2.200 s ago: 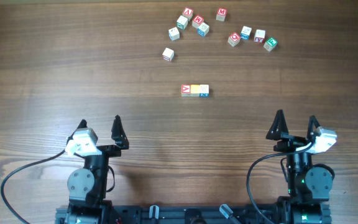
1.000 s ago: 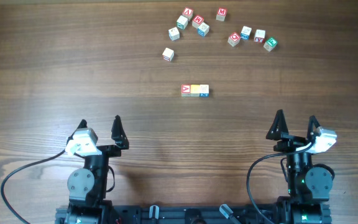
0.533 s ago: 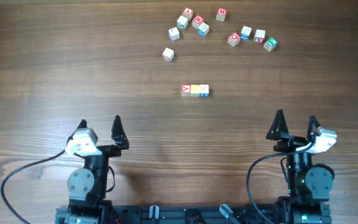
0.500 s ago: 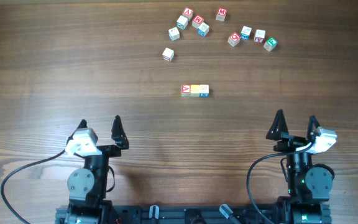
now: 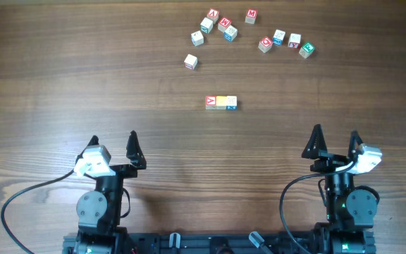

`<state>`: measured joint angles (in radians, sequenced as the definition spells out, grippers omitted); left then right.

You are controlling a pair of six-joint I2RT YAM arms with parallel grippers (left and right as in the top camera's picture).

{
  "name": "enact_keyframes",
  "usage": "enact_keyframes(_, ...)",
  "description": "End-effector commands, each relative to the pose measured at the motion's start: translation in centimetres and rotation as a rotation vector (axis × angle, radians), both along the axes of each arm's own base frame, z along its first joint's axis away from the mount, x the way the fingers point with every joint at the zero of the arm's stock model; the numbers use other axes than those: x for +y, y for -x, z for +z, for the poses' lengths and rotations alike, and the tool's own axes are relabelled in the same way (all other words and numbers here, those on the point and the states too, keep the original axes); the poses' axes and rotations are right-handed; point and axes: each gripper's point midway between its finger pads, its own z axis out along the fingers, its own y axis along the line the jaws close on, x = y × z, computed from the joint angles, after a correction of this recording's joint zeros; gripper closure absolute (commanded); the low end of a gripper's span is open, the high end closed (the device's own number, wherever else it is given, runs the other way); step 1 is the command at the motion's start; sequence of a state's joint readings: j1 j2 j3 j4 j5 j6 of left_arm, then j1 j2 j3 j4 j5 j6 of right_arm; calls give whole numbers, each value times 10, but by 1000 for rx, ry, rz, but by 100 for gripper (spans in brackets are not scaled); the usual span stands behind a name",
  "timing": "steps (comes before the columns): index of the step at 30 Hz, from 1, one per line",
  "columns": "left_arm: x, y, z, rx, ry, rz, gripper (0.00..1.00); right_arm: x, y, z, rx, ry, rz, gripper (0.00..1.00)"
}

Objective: Form a horizontal line

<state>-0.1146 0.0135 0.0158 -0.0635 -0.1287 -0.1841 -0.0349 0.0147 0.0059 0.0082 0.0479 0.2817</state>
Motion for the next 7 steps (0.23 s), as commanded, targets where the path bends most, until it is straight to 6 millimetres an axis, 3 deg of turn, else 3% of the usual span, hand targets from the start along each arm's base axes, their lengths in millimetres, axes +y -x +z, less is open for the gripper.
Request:
enact_keyframes(1,-1,0,-3,1,-19,-10,0,1,0,2,-10,17,7,0)
enact_keyframes(7,-1,0,-3,1,-19,-10,0,1,1,3,-10,18,7,0)
